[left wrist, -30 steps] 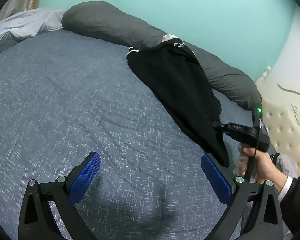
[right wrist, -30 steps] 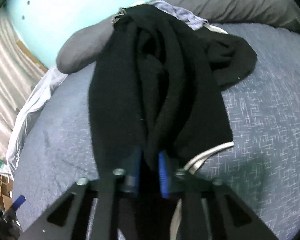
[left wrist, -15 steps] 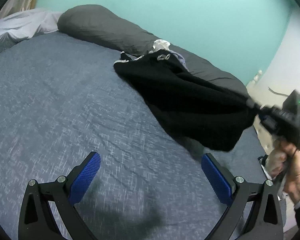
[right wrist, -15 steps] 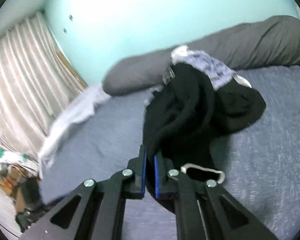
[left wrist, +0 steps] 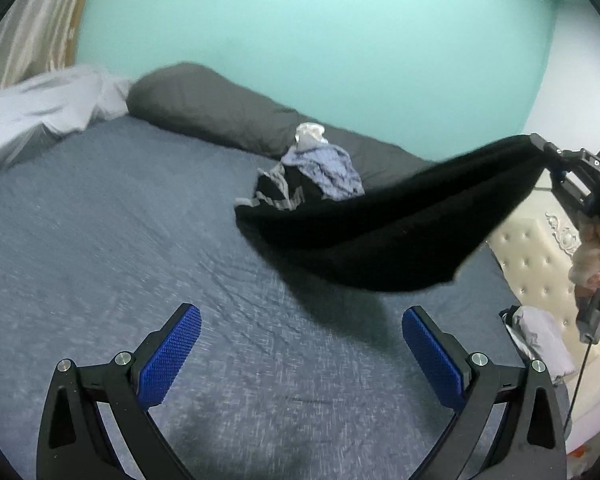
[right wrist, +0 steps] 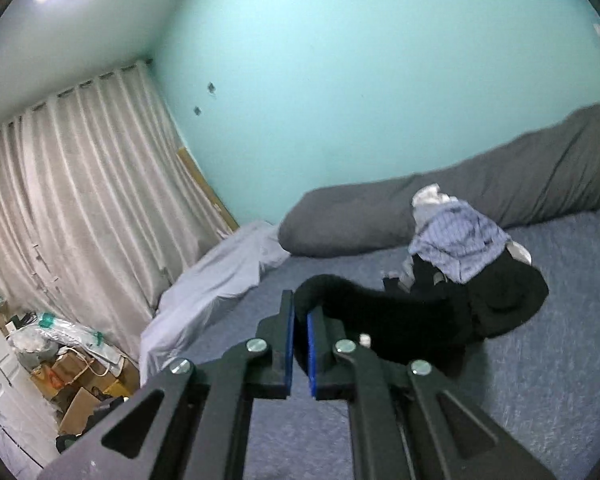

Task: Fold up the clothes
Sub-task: 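Lift the black jacket with the right tool and drag it across the bed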

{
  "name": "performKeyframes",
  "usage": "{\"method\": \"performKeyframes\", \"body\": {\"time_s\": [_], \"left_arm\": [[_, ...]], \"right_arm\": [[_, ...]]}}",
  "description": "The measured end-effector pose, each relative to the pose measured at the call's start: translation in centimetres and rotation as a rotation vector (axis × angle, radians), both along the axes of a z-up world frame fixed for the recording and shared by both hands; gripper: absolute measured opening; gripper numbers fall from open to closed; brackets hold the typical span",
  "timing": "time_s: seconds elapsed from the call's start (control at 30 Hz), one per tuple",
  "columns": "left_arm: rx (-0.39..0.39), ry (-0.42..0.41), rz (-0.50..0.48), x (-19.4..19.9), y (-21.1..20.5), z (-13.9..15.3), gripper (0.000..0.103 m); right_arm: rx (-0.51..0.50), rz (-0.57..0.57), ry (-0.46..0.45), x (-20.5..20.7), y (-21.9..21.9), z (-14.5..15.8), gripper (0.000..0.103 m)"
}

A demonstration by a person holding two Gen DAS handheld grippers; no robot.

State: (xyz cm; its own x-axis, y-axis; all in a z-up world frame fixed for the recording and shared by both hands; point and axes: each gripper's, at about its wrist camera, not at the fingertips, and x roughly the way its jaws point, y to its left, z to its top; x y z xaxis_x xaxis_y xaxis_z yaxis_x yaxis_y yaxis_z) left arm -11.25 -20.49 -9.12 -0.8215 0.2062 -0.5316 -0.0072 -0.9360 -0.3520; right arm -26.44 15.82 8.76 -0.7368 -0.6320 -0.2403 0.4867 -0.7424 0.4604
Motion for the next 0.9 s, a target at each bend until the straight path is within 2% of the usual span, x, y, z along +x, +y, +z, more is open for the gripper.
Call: {"method": "performKeyframes", "body": {"time_s": [0.13,0.33,0.47,0.63,0.77,0.9], "left_arm": [[-0.028,0.006,-0.003,2.5,0.0,2.0,0.103],[-0.047,-0.004,-0.026,5.2,1.2,2.9,0.103],[-0.056,-0.015,-0.059,6.4,2.4,3.1,0.103],[-0.028,-0.059,-0.11,6.4,4.0,1.5,0.103],[-0.013,-0.103,-0.138,6.2,4.8,-0.5,0.103],[-0.018,-0.132,-0.136,5.7,4.6,-2.0,0.103]], "right_arm": [[0.017,0.013,-0.001,3.6,0.8,1.0,0.005],[0.043,0.033,-0.009,8.9,2.0,2.1,0.005],[0.114,0.045,-0.104,10.3,2.0,-2.3,0.005],[0.176,0.049,-0.257,10.6,1.9,-8.7,0.005],[0.246,-0.014,-0.407,9.6,2.7,-14.0,0.005],[0.236,-0.1,-0.479,8.5,5.5,-17.6,0.005]]}}
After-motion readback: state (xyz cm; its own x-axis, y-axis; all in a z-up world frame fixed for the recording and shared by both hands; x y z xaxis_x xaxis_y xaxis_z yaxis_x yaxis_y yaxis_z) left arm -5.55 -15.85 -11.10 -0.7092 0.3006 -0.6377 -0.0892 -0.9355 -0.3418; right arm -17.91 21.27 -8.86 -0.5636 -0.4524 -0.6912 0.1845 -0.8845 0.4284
